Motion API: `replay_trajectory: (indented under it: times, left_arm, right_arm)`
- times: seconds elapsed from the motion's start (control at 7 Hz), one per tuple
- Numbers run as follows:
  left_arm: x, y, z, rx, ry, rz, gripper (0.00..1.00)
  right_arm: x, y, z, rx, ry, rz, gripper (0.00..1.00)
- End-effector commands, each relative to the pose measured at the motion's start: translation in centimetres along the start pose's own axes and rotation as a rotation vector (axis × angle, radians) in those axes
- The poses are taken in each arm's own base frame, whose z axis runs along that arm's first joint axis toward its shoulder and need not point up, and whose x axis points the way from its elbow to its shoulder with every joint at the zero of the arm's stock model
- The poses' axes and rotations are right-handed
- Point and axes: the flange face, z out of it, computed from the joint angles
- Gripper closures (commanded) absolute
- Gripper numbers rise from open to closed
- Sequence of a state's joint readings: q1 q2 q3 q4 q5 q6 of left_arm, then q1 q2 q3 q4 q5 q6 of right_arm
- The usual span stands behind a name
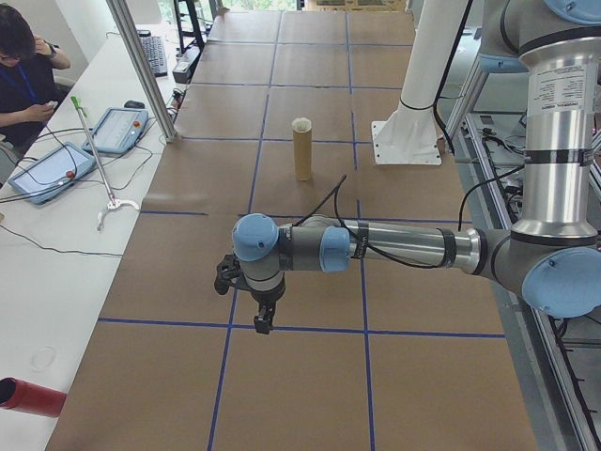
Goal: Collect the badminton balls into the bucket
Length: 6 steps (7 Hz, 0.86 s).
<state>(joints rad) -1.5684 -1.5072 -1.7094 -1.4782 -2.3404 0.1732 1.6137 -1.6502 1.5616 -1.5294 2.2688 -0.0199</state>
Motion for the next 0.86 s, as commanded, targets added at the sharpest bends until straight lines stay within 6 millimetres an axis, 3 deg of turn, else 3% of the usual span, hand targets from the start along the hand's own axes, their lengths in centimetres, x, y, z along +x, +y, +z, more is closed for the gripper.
replay_trajectory:
  times: [0.0,0.71]
  left_arm:
    - [-0.19,0.08,0.22,-0.005,-0.002,-0.003,0.00]
    - [-0.27,0.45,0.37,-0.020,0.001,-0.018,0.00]
  right_arm:
    - [-0.03,-0.06,-0.04,0.001,0.000,-0.001,0.00]
    - [-0.05,-0.06,-0.04,0.001,-0.001,-0.001,0.00]
